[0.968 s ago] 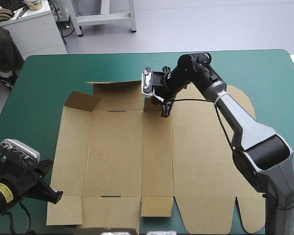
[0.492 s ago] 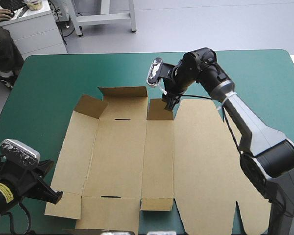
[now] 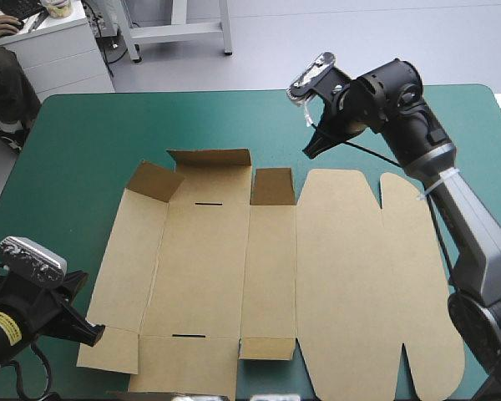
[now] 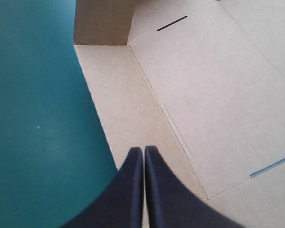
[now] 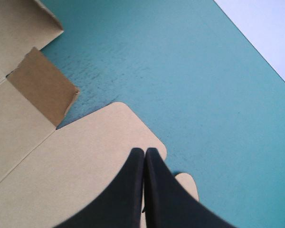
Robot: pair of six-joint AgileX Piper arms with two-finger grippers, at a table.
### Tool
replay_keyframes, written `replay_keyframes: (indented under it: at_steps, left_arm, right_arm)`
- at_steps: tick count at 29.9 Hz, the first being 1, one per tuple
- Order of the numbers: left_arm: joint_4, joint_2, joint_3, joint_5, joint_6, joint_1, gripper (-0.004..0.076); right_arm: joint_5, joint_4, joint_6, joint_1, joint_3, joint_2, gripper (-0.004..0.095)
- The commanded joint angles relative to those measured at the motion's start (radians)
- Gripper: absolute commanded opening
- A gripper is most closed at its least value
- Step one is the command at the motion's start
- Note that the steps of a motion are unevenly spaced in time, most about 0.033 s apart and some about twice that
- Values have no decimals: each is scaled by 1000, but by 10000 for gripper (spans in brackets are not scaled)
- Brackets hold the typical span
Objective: Fold the box
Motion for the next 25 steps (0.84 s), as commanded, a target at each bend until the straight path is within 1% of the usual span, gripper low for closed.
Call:
replay_keyframes:
  at_steps: [1,4,7,10,12,15,18,22,25]
  left_arm:
    - [34,8,-31,-58,0,-6,-10]
    - [49,8,-31,-58,0,-6,-10]
    - [72,8,-31,-60,0,-6,-10]
    - [93,8,-31,-50,0,-6,-10]
    - [109,8,-31,-44,0,-6,-10]
    - [115,10,-31,-46,0,-6,-10]
    - [119,23,-31,-48,0,-6,-10]
    - [194,69,-31,-50,-42,-6,-10]
    - [258,124,-31,-64,-90,-6,-8]
  right_arm:
    - [7,-15,60,-58,-27,-83,-19]
    - [7,48,67,-141,-27,-109,-19]
    - [7,132,90,-249,-25,-133,-19]
    - [7,271,92,-375,-19,-162,-20]
    - [7,354,88,-452,19,-196,-20]
    - [7,405,67,-535,142,-264,-20]
    - [7,408,23,-581,297,-344,-20]
    - [7,413,-6,-591,485,-450,-20]
    - [7,472,-4,-591,611,-524,-20]
